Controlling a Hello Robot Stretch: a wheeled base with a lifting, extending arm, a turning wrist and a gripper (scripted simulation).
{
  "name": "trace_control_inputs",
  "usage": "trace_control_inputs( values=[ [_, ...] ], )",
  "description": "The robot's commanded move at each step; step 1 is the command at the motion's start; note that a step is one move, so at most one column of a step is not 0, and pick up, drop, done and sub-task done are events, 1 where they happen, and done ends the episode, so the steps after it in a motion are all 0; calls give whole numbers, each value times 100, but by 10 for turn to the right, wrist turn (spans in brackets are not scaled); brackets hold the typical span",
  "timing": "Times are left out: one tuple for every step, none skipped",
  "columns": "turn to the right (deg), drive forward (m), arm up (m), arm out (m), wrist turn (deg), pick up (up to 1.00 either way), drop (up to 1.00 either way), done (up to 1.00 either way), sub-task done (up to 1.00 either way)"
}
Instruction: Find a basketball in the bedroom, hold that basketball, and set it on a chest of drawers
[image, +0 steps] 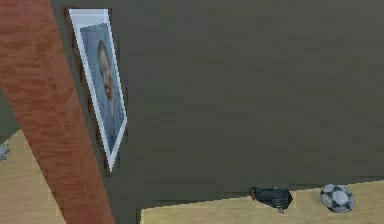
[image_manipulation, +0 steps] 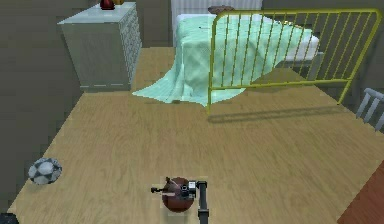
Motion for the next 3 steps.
trace_control_inputs(
  values=[
    [0, 0, 0, 0, 270, 0, 0, 0, 0],
    [0, 0, -30, 0, 0, 0, 0, 0, 0],
    [0, 0, 0, 0, 0, 100, 0, 0, 0]
  ],
)
